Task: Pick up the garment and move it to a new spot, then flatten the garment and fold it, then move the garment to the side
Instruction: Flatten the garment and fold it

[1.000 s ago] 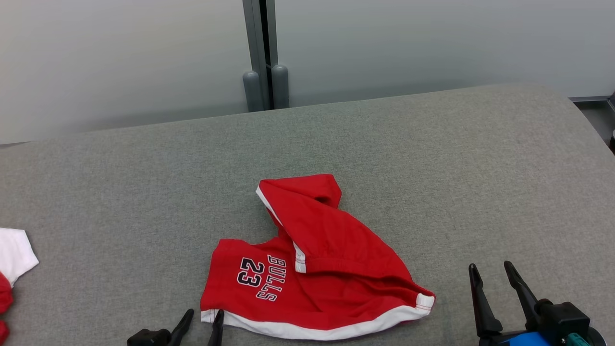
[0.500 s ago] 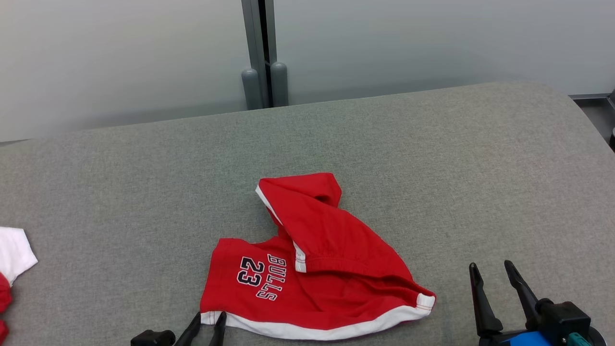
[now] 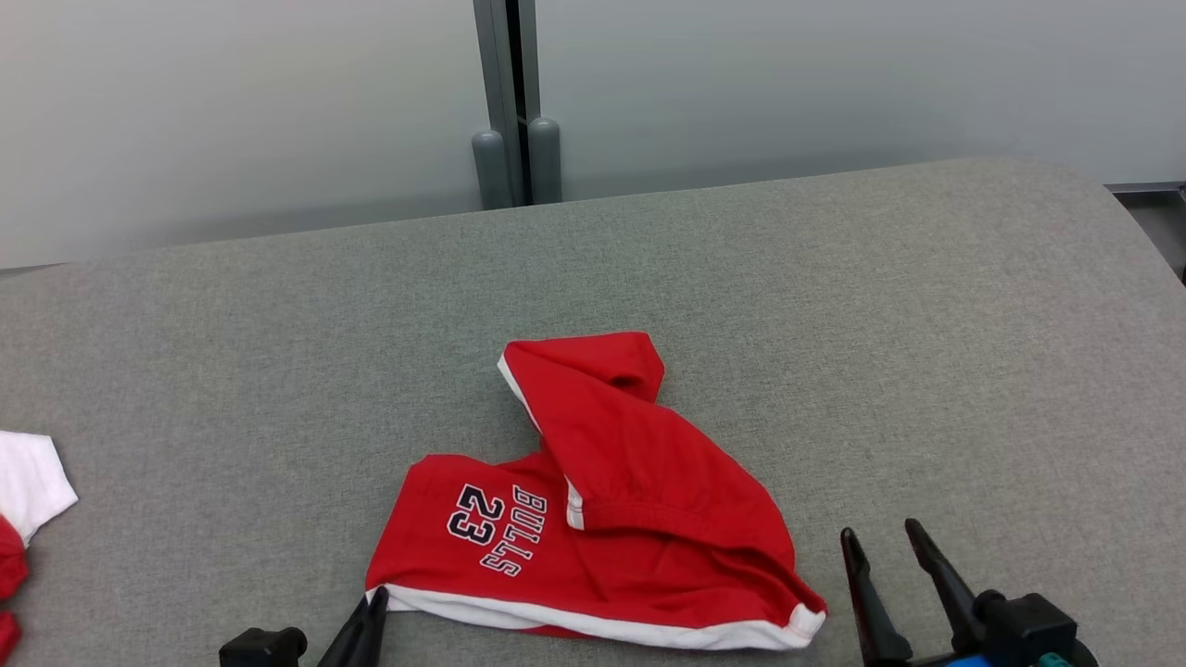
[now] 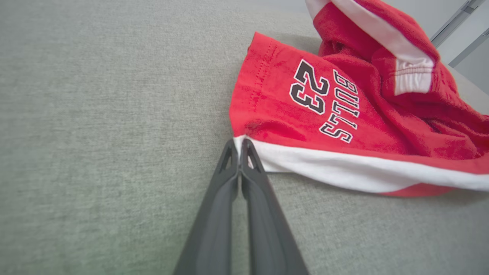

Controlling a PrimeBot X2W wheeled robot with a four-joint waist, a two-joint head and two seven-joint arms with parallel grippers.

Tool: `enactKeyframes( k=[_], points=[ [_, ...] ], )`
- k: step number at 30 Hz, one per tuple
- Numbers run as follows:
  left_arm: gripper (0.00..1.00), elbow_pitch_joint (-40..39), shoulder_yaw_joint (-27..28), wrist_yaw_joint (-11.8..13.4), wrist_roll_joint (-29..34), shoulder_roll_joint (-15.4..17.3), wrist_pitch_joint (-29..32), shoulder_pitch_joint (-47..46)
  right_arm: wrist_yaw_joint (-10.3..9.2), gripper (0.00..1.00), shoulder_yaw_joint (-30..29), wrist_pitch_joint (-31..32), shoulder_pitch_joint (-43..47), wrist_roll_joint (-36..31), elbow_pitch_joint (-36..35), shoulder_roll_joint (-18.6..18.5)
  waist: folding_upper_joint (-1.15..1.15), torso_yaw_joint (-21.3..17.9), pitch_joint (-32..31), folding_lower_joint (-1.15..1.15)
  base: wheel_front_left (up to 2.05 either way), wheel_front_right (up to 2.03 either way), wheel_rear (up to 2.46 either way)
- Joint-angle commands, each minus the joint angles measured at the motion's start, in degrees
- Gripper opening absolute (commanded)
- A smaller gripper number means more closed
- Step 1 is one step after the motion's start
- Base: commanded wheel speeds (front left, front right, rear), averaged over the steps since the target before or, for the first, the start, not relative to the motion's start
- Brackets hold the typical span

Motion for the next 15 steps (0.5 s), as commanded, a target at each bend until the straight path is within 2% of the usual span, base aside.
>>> enactKeyframes(
  k=[1,10,13,15],
  points=[
    [0.00,0.17,1.02,-0.09,0.64,-0.10,-0.17,-0.31,0.00,1.00,0.68,-0.19,0.98,0.29,-0.04,-0.21,-0.01,-0.06,-0.01,0.00,0.00,0.00,0.00],
    [0.00,0.73,5.40,-0.09,4.25,-1.87,-0.17,-0.09,0.00,1.00,13.19,-0.19,3.74,-3.29,-0.80,-0.19,-0.01,-0.36,0.24,0.00,0.00,0.00,0.00],
    [0.00,0.86,6.04,-0.09,4.62,-2.15,-0.17,-0.48,0.00,1.00,17.29,-0.19,4.81,-4.00,-0.74,-2.16,-0.01,-0.31,0.38,0.00,0.00,0.00,0.00],
    [0.00,0.83,6.25,-0.09,4.76,-2.35,-0.17,-0.61,0.00,1.00,17.71,-0.19,5.36,-3.81,-0.92,-3.24,-0.01,-0.29,0.48,0.00,0.00,0.00,0.00]
  ],
)
